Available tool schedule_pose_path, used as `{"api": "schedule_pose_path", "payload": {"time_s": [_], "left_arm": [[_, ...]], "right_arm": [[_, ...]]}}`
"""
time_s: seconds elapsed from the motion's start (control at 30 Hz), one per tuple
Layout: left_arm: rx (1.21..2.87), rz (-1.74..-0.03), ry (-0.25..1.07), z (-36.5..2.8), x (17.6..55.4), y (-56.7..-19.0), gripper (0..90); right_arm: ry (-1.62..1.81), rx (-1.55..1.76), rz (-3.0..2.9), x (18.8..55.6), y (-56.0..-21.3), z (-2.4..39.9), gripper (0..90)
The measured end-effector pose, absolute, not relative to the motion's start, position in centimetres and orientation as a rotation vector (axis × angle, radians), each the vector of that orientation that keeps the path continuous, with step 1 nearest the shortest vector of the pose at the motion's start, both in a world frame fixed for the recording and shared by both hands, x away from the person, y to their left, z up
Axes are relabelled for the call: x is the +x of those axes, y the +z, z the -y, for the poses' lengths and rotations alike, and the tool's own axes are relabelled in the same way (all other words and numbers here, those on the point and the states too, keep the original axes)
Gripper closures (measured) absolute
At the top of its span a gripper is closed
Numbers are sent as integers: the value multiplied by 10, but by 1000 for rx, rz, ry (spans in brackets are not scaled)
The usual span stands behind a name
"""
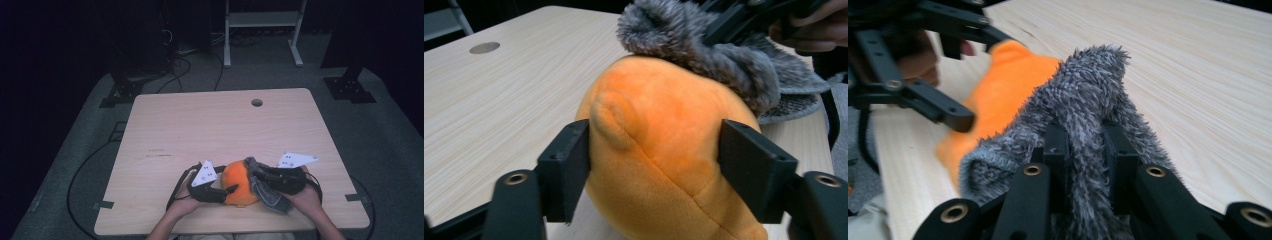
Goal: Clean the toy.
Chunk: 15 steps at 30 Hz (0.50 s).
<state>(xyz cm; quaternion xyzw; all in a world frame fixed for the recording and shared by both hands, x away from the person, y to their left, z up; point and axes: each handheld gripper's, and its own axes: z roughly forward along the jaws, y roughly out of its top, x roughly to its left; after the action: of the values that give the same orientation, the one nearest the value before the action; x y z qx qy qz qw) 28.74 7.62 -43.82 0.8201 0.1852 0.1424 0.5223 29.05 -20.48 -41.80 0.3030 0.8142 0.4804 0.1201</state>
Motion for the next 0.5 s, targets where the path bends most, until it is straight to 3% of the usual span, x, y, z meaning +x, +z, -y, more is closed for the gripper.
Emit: {"api": "schedule_pose_path", "payload": {"time_s": [0.27,0.33,0.5], "left_arm": [[1975,-396,378,-71,282,-437,341],[1981,-370,392,-67,281,-436,350],[2014,-312,436,-62,275,-434,354]], "right_arm": [[1368,990,-2372,296,-417,228,758],[1466,876,-2356,285,-397,212,758],[1398,751,-2409,281,-391,182,754]]}}
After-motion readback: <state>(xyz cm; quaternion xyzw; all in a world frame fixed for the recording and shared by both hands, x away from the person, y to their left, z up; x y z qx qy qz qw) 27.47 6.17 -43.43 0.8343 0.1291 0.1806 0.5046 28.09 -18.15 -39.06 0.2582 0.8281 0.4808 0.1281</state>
